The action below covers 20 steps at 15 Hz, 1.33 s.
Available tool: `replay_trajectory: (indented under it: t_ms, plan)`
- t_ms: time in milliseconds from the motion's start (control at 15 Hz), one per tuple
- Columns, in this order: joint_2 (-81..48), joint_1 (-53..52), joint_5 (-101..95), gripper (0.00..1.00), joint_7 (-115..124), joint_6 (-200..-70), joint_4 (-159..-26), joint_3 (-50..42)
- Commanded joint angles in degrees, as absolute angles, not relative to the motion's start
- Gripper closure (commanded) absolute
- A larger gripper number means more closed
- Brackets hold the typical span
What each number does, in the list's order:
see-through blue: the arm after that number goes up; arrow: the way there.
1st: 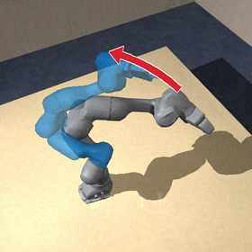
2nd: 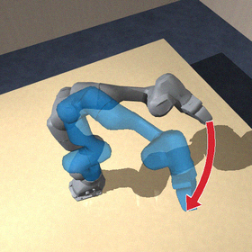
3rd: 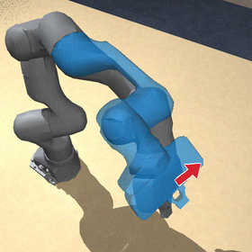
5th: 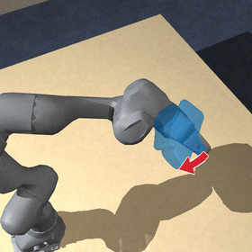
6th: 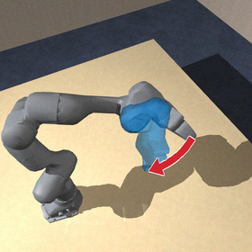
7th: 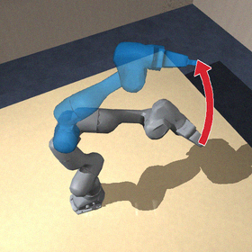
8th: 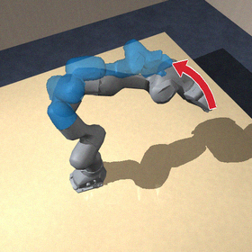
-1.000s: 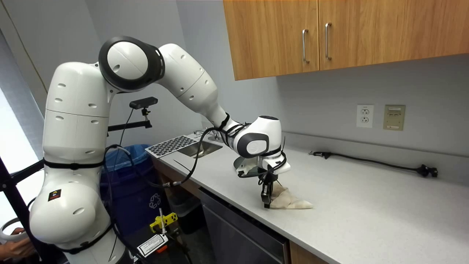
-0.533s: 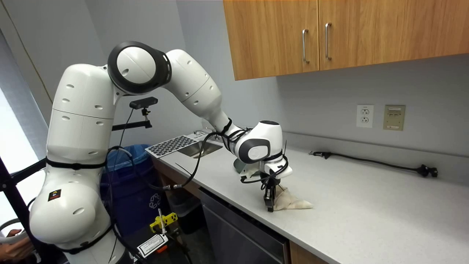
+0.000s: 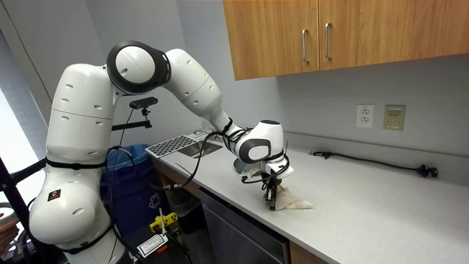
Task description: Fold up the white towel on the counter.
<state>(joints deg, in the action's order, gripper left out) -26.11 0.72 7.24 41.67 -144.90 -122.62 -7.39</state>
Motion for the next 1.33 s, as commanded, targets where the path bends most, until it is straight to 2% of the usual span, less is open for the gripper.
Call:
replay_trajectory:
  t_ms: [0, 400, 800, 1267]
  plan:
    - [-22.02, 0.25, 7.11, 1.0, 40.98, -142.47, -123.73, -8.49]
    - [-21.52, -3.49, -1.75, 1.0, 47.1, -144.75, -121.44, -11.66]
    - [-26.08, -7.88, -14.1, 1.0, 56.82, -148.11, -117.09, -15.02]
    - [-30.93, -9.38, -19.94, 1.0, 64.97, -148.63, -112.37, -18.25]
